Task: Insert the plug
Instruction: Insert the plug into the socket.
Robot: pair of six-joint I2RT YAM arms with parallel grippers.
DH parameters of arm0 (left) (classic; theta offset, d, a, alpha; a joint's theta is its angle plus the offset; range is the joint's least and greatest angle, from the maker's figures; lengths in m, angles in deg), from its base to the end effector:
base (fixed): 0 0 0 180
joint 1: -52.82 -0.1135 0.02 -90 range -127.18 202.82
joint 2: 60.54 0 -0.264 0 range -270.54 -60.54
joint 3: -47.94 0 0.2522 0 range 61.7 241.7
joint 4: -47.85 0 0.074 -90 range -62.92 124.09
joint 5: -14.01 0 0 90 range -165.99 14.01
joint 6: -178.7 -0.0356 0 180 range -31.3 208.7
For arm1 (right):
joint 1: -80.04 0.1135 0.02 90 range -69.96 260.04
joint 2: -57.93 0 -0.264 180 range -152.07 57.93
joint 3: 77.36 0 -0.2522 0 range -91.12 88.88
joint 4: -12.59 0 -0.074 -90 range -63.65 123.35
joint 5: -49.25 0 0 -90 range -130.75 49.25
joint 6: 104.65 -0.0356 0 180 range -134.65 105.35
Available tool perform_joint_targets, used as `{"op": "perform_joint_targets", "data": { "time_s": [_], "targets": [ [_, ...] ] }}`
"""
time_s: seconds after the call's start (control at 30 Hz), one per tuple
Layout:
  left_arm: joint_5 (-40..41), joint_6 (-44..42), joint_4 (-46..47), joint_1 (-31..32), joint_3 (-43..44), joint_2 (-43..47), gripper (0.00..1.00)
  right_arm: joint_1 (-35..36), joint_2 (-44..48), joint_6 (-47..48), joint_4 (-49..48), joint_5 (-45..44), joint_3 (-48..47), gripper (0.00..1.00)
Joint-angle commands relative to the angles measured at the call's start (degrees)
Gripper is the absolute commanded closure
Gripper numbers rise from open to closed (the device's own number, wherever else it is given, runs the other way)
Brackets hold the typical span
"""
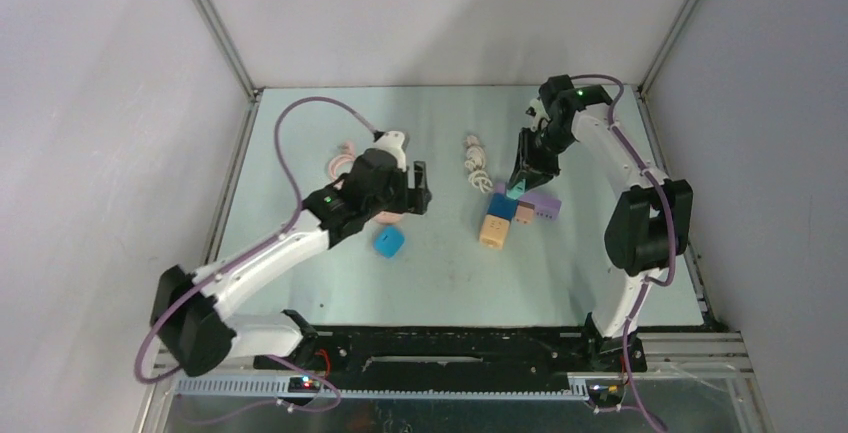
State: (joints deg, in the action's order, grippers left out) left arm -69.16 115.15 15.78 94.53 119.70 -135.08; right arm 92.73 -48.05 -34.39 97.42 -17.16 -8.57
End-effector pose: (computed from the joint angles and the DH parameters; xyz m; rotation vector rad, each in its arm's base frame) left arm 0.2203 -0.1906 0.2932 0.2268 2.2152 -0.5413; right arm 0.3511 0.0937 0.2854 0.1279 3.0064 0.6797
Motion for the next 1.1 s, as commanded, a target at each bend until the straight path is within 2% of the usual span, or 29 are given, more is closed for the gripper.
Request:
{"op": "perform_joint_targets", "data": {
  "time_s": [0.0,0.33,1.07],
  "targets": [
    [13.81,-7.75,-6.17,-0.12,-4.63,7.52,0.17,1.32,0.58,-5.01,1.39,-1.68,0.68,1.00],
    [16.75,-14.50,-8.04,-0.11,-8.89,18.21,0.14,2.29,0.66,-10.52,-2.91,-3.73,6.71,1.00],
    [12.78,-19.83,-9.63,-0.12,-11.04,21.43,0.12,1.76,-7.24,-11.48,-3.06,-10.41,0.76,1.00]
  ]
}}
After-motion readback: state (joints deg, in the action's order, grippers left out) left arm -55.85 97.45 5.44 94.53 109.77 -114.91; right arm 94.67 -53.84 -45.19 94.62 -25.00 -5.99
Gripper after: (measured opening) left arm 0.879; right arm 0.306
